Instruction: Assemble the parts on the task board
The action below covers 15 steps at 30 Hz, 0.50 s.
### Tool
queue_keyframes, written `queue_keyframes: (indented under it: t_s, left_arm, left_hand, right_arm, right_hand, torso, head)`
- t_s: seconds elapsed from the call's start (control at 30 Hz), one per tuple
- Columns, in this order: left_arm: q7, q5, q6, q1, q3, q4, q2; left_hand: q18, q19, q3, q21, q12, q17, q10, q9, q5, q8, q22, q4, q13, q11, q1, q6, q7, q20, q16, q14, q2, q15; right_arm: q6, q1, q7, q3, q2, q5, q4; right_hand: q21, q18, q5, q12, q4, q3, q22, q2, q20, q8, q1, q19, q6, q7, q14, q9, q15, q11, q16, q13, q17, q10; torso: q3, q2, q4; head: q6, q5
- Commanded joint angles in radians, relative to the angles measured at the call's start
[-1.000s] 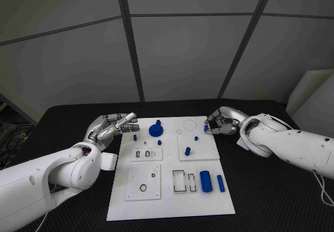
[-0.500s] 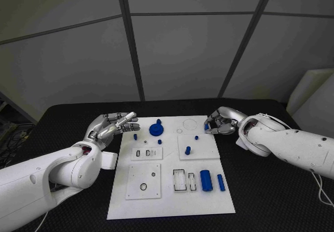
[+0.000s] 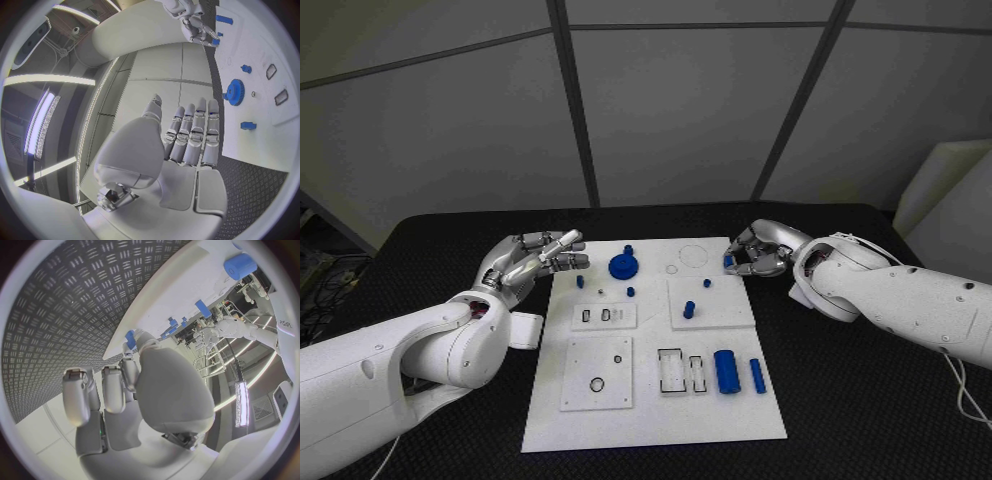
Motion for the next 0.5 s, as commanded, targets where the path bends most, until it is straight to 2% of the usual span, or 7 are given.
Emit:
queue_keyframes:
  t_s: [0.03, 0.2, 0.27, 0.37, 0.5]
  left_arm:
    - [0.003, -0.001, 0.011, 0.001, 0.001, 0.002, -0.001]
    - [0.002, -0.001, 0.012, 0.001, 0.001, 0.001, 0.0]
    - [0.002, -0.001, 0.012, 0.001, 0.001, 0.001, 0.0]
    - [0.001, -0.001, 0.012, 0.001, 0.001, 0.002, -0.001]
    - [0.001, -0.001, 0.012, 0.001, 0.001, 0.003, -0.002]
  left_hand:
    - [-0.005, 0.004, -0.002, 0.002, -0.005, 0.002, 0.002, -0.001, -0.002, -0.004, -0.001, -0.005, -0.001, 0.006, 0.004, 0.003, 0.003, -0.001, -0.005, -0.008, 0.009, 0.002]
    - [-0.005, 0.004, -0.002, 0.002, -0.005, 0.002, 0.002, -0.001, -0.002, -0.004, -0.001, -0.005, -0.001, 0.006, 0.004, 0.003, 0.003, -0.001, -0.005, -0.008, 0.009, 0.002]
    - [-0.005, 0.003, -0.004, 0.001, -0.007, 0.002, 0.003, -0.001, -0.003, -0.005, -0.002, -0.009, 0.0, 0.006, 0.004, 0.004, 0.004, 0.0, -0.007, -0.007, 0.011, 0.002]
    - [-0.005, 0.003, -0.004, 0.001, -0.007, 0.002, 0.003, -0.001, -0.003, -0.005, -0.002, -0.009, 0.0, 0.006, 0.004, 0.004, 0.004, 0.0, -0.007, -0.007, 0.011, 0.002]
    - [-0.005, 0.003, -0.004, 0.001, -0.007, 0.002, 0.003, -0.001, -0.003, -0.006, -0.003, -0.009, 0.0, 0.006, 0.004, 0.004, 0.004, 0.0, -0.008, -0.007, 0.011, 0.002]
  right_arm:
    - [-0.038, 0.001, 0.003, 0.0, 0.001, -0.012, 0.007]
    - [-0.116, 0.001, 0.014, 0.001, -0.004, 0.021, 0.039]
    - [-0.138, 0.001, 0.014, 0.001, -0.007, 0.035, 0.052]
    - [-0.159, 0.001, 0.011, 0.001, -0.011, 0.047, 0.07]
    - [-0.176, 0.001, -0.001, 0.002, -0.019, 0.053, 0.104]
  right_hand:
    - [0.003, -0.007, 0.001, 0.008, -0.003, 0.01, 0.263, 0.021, -0.008, 0.01, 0.002, 0.104, 0.025, -0.007, 0.062, 0.007, -0.009, -0.009, 0.004, 0.006, 0.063, 0.002]
    - [0.003, -0.007, -0.008, 0.009, -0.012, 0.019, 0.263, 0.045, -0.016, 0.022, 0.006, 0.104, 0.063, -0.022, 0.064, 0.02, -0.018, -0.021, 0.006, 0.008, 0.067, 0.003]
    - [0.003, -0.007, -0.003, 0.01, -0.017, 0.022, 0.263, 0.052, -0.019, 0.023, 0.01, 0.104, 0.07, -0.026, 0.064, 0.024, -0.021, -0.024, 0.007, 0.009, 0.07, 0.004]
    - [0.003, -0.007, 0.001, 0.009, -0.021, 0.024, 0.263, 0.057, -0.022, 0.024, 0.011, 0.104, 0.075, -0.029, 0.064, 0.027, -0.024, -0.027, 0.007, 0.008, 0.069, 0.004]
    - [0.003, -0.007, 0.005, 0.008, -0.026, 0.026, 0.263, 0.061, -0.024, 0.023, 0.013, 0.104, 0.078, -0.03, 0.064, 0.029, -0.025, -0.028, 0.006, 0.007, 0.068, 0.003]
  torso:
    - [0.0001, 0.0, -0.0003]
    - [0.0016, 0.0, 0.001]
    - [0.0002, -0.001, 0.0012]
    - [-0.0008, -0.001, 0.0011]
    - [0.0002, -0.001, 0.0]
  head:
    - [-0.001, 0.0]
    - [-0.002, -0.001]
    - [-0.003, -0.001]
    - [-0.004, 0.0]
    - [-0.004, 0.003]
